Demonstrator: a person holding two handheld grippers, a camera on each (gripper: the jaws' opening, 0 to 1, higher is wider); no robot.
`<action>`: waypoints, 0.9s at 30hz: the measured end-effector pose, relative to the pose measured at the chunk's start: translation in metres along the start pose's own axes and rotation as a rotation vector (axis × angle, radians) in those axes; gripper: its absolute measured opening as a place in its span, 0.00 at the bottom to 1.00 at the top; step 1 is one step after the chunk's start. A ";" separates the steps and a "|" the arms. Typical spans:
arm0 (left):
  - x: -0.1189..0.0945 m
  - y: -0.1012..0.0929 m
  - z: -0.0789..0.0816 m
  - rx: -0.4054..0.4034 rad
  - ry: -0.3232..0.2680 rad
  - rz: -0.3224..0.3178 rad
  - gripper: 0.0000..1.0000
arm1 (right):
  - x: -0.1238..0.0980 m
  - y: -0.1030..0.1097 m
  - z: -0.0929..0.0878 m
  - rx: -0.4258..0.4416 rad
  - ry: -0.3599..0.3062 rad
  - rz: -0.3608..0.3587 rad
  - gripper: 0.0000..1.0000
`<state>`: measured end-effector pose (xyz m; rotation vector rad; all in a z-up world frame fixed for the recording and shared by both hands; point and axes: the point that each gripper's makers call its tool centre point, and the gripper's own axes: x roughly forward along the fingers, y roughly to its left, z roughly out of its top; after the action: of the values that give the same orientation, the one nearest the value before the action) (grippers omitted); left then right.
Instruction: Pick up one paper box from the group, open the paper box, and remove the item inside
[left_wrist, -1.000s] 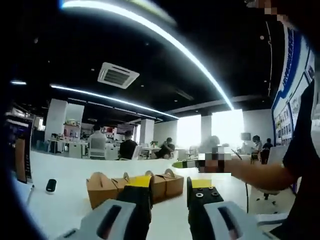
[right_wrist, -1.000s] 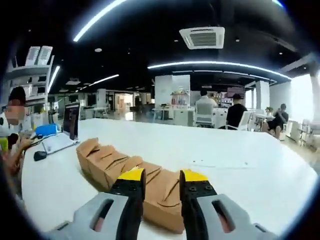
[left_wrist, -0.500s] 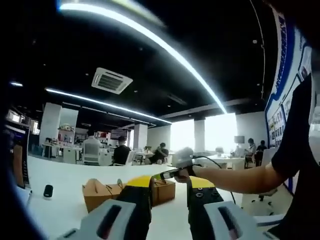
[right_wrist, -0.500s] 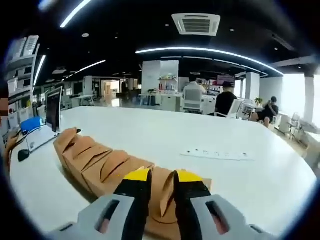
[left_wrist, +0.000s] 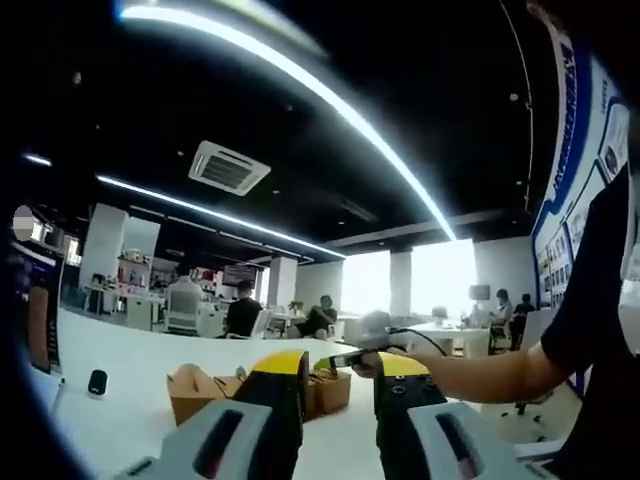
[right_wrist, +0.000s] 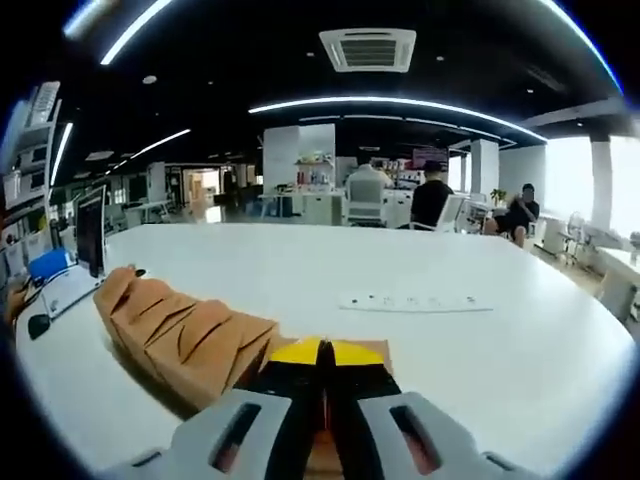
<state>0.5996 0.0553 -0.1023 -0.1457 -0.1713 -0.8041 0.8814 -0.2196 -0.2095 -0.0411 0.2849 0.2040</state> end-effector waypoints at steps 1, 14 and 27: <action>0.000 0.001 0.000 -0.002 -0.001 0.001 0.28 | 0.001 0.001 0.001 0.007 -0.004 0.009 0.03; -0.005 0.012 0.005 0.049 -0.005 0.052 0.28 | -0.012 -0.007 0.018 0.017 -0.065 0.007 0.03; 0.014 0.021 -0.028 0.002 0.058 0.064 0.28 | -0.082 0.007 0.050 -0.060 -0.168 0.108 0.03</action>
<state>0.6268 0.0545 -0.1284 -0.1248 -0.1124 -0.7438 0.8167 -0.2253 -0.1387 -0.0679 0.1137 0.3212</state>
